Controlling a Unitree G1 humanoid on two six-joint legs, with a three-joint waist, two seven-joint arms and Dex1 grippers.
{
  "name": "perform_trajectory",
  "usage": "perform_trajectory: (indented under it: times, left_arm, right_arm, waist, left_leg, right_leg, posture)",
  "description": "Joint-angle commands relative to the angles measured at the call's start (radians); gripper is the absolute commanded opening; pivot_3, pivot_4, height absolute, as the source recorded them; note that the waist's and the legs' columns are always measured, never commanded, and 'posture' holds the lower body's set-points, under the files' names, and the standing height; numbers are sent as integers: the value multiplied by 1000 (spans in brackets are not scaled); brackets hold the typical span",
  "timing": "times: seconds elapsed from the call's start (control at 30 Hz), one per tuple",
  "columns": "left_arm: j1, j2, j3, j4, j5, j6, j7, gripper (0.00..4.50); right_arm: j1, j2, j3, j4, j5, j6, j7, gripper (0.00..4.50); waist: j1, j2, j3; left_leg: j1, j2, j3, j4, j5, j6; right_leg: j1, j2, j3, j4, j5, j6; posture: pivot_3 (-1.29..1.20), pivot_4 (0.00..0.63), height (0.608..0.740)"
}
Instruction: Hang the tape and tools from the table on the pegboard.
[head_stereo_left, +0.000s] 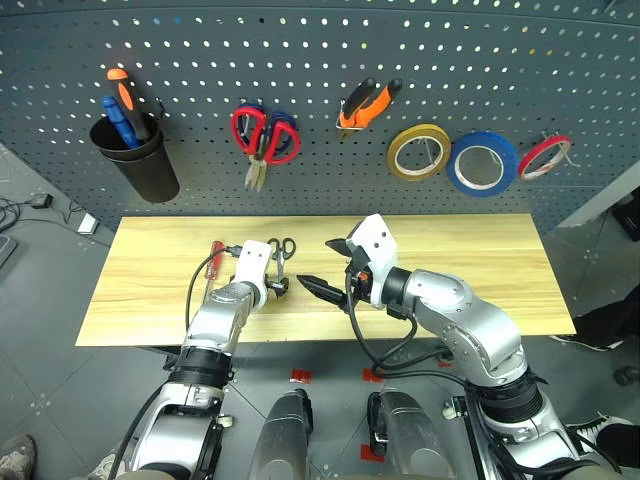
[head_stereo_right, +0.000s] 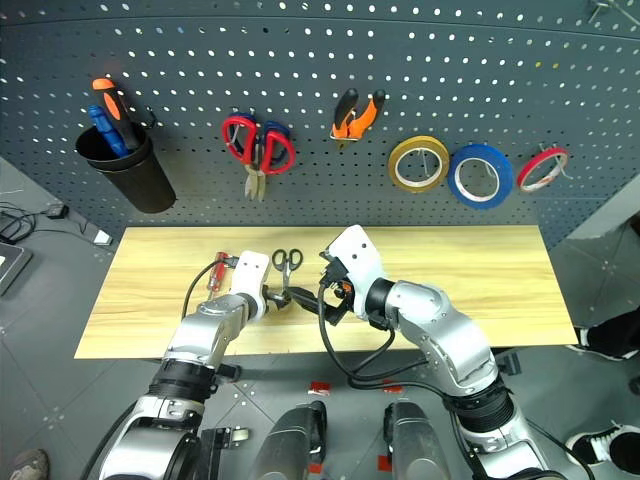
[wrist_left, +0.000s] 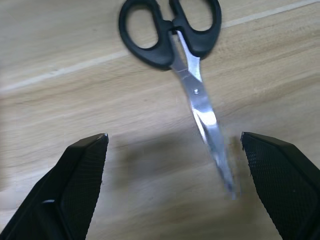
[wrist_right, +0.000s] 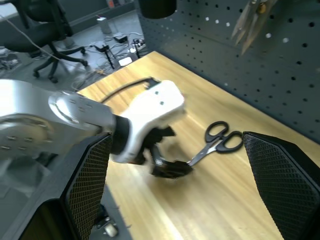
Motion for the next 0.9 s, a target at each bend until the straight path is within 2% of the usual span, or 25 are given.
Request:
perform_trajectory:
  times: [0.03, 0.17, 0.53, 0.6, 0.7, 0.9]
  left_arm:
    - [-39, -9, 4, 94, 22, -44, 17, 4500]
    - [-75, -10, -7, 205, 42, -94, 11, 3600]
    - [-107, -2, -8, 339, 39, -199, -56, 179]
    - [-89, 11, -20, 315, 47, -224, -84, 175]
    - [-14, 53, -47, 185, 70, -259, -118, 175]
    - [198, 141, -57, -246, 120, -404, -125, 175]
  right_arm:
    - [6, -2, -17, -67, 49, 21, 12, 4445]
    - [7, -17, -37, -94, 92, 56, 22, 4500]
    - [37, -71, -76, -129, 143, 108, 4, 4500]
    - [42, -81, -72, -136, 143, 107, -2, 4500]
    - [45, -111, -46, -155, 103, 72, -13, 4500]
    - [15, -159, -4, -186, -41, -103, -51, 4500]
  waist:
    - [-1, 0, 0]
    - [-2, 0, 0]
    - [-7, -1, -1]
    - [-10, -1, -1]
    - [-21, -1, -1]
    - [-24, -1, 0]
  left_leg:
    - [0, 0, 0, 0, 0, 0]
    - [0, 0, 0, 0, 0, 0]
    - [2, 0, 0, 0, 0, 0]
    - [3, 0, 0, 0, 0, 0]
    - [3, 0, 0, 0, 0, 0]
    - [2, 1, 1, -1, 0, -1]
  right_leg:
    - [0, 0, 0, 0, 0, 0]
    - [1, 0, 0, 0, 0, 0]
    - [2, 0, 0, 0, 0, 0]
    - [3, 0, 0, 1, 0, 0]
    - [3, 0, 0, 0, 0, 0]
    - [1, 0, 1, -1, 0, 0]
  posture:
    - [-83, 300, 740]
    - [-92, 300, 740]
    - [-114, 294, 740]
    - [-123, 292, 740]
    - [-123, 292, 740]
    - [-121, 294, 740]
